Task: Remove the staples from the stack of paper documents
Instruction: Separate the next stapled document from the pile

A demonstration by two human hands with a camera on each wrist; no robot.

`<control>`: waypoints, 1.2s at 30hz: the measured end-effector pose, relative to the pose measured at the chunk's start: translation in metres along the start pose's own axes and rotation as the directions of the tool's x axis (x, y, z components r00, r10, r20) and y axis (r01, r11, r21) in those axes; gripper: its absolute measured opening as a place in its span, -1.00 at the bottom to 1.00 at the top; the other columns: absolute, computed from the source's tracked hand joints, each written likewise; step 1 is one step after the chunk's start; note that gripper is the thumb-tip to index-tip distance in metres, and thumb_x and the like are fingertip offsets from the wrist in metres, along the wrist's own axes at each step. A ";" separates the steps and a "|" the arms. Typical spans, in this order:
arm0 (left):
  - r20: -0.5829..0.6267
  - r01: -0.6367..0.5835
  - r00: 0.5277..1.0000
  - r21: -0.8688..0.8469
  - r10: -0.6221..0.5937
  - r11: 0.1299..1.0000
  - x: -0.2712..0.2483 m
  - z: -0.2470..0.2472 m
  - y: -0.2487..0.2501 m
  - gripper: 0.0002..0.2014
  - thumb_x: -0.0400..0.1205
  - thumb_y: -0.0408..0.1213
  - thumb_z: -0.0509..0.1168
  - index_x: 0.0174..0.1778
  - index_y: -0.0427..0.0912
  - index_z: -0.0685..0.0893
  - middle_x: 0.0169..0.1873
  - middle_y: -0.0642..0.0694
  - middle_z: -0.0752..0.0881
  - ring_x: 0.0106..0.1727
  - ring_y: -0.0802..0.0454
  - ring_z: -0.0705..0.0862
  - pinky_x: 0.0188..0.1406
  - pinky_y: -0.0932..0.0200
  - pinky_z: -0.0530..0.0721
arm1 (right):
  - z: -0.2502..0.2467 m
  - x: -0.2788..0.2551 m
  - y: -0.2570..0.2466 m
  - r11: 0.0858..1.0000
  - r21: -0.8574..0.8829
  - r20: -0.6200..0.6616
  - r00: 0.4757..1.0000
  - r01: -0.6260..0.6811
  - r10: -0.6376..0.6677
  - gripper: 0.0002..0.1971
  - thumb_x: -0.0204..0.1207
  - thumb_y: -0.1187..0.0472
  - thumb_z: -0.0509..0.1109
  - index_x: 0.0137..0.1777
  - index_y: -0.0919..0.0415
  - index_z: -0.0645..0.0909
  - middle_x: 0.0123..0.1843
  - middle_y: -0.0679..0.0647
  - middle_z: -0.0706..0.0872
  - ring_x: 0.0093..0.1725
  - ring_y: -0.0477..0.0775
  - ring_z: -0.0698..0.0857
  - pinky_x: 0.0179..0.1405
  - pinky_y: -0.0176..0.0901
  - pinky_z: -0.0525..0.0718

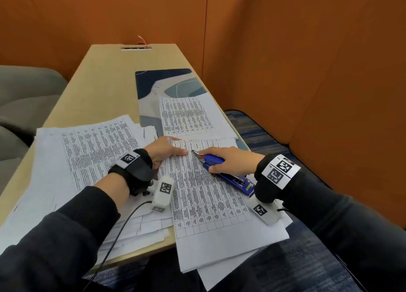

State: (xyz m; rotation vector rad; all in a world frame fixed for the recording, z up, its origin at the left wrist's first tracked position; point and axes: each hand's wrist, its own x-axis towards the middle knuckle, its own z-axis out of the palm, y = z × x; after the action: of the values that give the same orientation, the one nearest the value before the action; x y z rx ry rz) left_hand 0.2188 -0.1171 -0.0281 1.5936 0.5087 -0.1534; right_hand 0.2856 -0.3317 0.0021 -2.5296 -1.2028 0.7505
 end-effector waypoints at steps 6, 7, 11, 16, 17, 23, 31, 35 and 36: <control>0.009 -0.032 0.999 0.004 0.032 0.999 0.005 0.004 -0.008 -0.78 0.51 -0.61 0.38 0.03 -0.31 0.70 -0.20 -0.23 0.82 -0.26 -0.09 0.82 -0.22 -0.01 0.82 | 0.011 0.008 -0.005 0.996 -0.079 -0.038 0.998 0.041 -0.044 -0.45 0.70 0.05 0.24 0.66 -0.15 0.19 0.32 0.16 0.64 -0.01 0.07 0.57 -0.01 -0.15 0.46; 0.019 -0.045 0.999 0.009 0.045 0.999 0.004 0.004 -0.007 -0.80 0.51 -0.62 0.38 -0.03 -0.28 0.70 -0.25 -0.21 0.82 -0.30 -0.07 0.82 -0.27 0.03 0.82 | 0.015 0.011 -0.007 0.994 -0.100 -0.049 0.998 0.043 -0.048 -0.42 0.71 0.06 0.22 0.68 -0.15 0.13 0.30 0.19 0.65 0.00 0.11 0.60 0.02 -0.10 0.51; 0.037 -0.067 0.997 -0.009 0.067 0.998 0.001 0.001 -0.008 -0.81 0.52 -0.60 0.38 -0.08 -0.25 0.71 -0.28 -0.18 0.83 -0.32 -0.06 0.82 -0.33 0.05 0.81 | 0.013 0.019 -0.009 0.999 -0.026 -0.021 0.999 0.044 -0.045 -0.42 0.73 0.04 0.19 0.70 -0.18 0.10 0.49 0.16 0.55 0.29 0.19 0.60 0.26 -0.11 0.49; 0.061 -0.071 0.995 -0.099 0.077 0.993 -0.003 0.002 -0.009 -0.79 0.53 -0.64 0.34 -0.01 -0.29 0.68 -0.29 -0.18 0.83 -0.31 -0.05 0.82 -0.42 0.13 0.77 | 0.002 0.005 0.001 0.764 0.645 0.168 0.975 0.002 -0.145 -0.55 0.77 0.17 0.14 0.63 -0.13 0.30 0.16 0.22 0.66 0.00 0.21 0.68 -0.13 -0.21 0.72; 0.067 -0.067 0.995 -0.094 0.073 0.993 -0.003 0.003 -0.008 -0.79 0.53 -0.63 0.35 -0.01 -0.29 0.69 -0.28 -0.19 0.83 -0.30 -0.06 0.82 -0.38 0.10 0.79 | 0.003 0.003 0.002 0.739 0.674 0.168 0.974 -0.003 -0.149 -0.55 0.78 0.18 0.13 0.62 -0.14 0.31 0.04 0.22 0.66 -0.10 0.24 0.69 -0.22 -0.17 0.73; -0.050 -0.031 0.998 0.026 0.032 0.999 -0.005 0.015 0.009 -0.79 0.60 -0.23 0.39 0.06 -0.28 0.73 -0.11 -0.25 0.80 -0.26 -0.03 0.81 -0.37 0.22 0.73 | 0.001 0.001 -0.009 0.959 -0.272 -0.065 0.993 0.081 -0.102 -0.44 0.74 0.02 0.12 0.68 -0.30 0.05 0.26 0.19 0.69 0.07 0.19 0.69 0.06 -0.02 0.63; -0.203 0.047 0.978 -0.003 -0.047 0.999 -0.003 0.034 0.031 -0.74 0.52 -0.38 0.47 0.09 -0.39 0.67 -0.16 -0.28 0.78 -0.30 -0.12 0.75 -0.37 0.09 0.74 | 0.000 -0.009 -0.013 0.635 -0.771 -0.212 0.956 -0.037 -0.202 -0.31 0.72 0.16 0.09 0.68 -0.31 -0.19 -0.03 0.14 0.49 -0.33 0.14 0.54 -0.57 -0.12 0.25; -0.249 -0.026 0.967 0.111 0.053 0.993 0.003 0.041 0.040 -0.74 0.49 -0.33 0.49 0.02 -0.39 0.69 -0.04 -0.32 0.78 -0.08 -0.21 0.79 0.04 -0.11 0.76 | -0.008 -0.015 -0.003 0.701 -0.710 -0.277 0.943 -0.070 -0.186 -0.36 0.74 0.08 0.06 0.67 -0.34 -0.18 -0.03 0.12 0.46 -0.36 0.10 0.44 -0.54 -0.13 0.25; -0.237 -0.055 0.968 0.133 0.086 0.990 0.004 0.040 0.043 -0.80 0.51 -0.31 0.48 -0.04 -0.33 0.69 -0.05 -0.29 0.79 -0.07 -0.20 0.79 0.06 -0.09 0.76 | -0.014 -0.019 0.000 0.771 -0.633 -0.303 0.939 -0.070 -0.163 -0.39 0.74 0.04 0.05 0.67 -0.35 -0.14 -0.04 0.10 0.52 -0.36 0.09 0.46 -0.51 -0.13 0.33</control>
State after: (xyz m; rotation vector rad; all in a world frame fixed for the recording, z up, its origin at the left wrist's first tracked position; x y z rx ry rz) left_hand 0.2484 -0.1555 0.0054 1.7618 0.6401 0.0660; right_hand 0.2834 -0.3466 0.0199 -2.9478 -1.5775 -0.1823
